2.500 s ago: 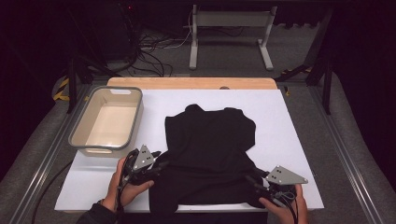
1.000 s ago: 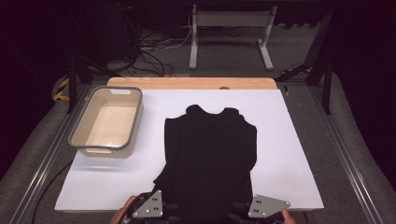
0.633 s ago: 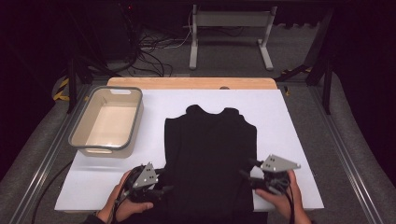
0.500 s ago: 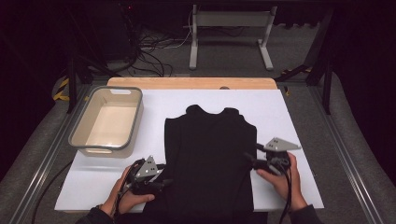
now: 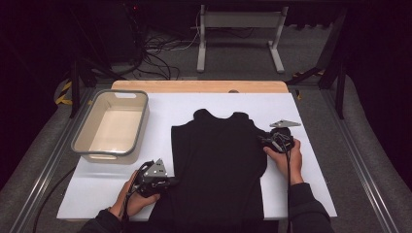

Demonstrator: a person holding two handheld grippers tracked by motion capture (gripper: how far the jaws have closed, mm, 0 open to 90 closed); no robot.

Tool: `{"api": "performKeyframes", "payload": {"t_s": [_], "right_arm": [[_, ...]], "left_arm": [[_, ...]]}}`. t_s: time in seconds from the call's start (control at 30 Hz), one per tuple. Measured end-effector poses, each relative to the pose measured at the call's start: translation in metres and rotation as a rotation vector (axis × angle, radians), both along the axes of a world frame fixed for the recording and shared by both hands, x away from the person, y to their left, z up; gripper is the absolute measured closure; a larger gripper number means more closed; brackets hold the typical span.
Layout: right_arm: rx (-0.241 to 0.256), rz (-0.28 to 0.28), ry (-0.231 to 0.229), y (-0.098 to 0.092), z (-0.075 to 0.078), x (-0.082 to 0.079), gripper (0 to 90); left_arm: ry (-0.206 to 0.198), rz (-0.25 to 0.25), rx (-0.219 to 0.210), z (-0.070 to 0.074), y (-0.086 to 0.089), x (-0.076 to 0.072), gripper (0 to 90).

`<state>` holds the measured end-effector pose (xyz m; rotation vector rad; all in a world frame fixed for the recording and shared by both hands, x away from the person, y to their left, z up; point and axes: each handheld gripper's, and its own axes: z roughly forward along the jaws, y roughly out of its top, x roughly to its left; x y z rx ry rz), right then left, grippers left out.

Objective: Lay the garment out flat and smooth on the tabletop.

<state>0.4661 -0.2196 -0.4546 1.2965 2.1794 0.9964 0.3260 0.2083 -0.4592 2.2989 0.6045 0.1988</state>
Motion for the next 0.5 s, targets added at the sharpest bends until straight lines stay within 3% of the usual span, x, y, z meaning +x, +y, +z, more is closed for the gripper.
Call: {"api": "performKeyframes", "payload": {"t_s": [0.03, 0.13, 0.37, 0.5], "right_arm": [[0.004, 0.024, 0.009, -0.001, 0.001, -0.002, 80.7], [-0.055, 0.032, -0.013, -0.002, 0.006, -0.010, 85.8], [-0.042, 0.067, -0.048, -0.012, 0.020, -0.041, 85.5], [-0.047, 0.054, -0.044, -0.015, 0.021, -0.049, 80.1]], "left_arm": [[-0.007, -0.001, 0.013, 0.001, 0.001, -0.003, 87.8], [-0.019, -0.006, 0.043, 0.003, 0.007, -0.011, 88.0], [-0.032, 0.003, 0.074, 0.006, 0.026, -0.037, 88.0], [-0.036, 0.005, 0.078, 0.006, 0.029, -0.048, 87.9]]}}
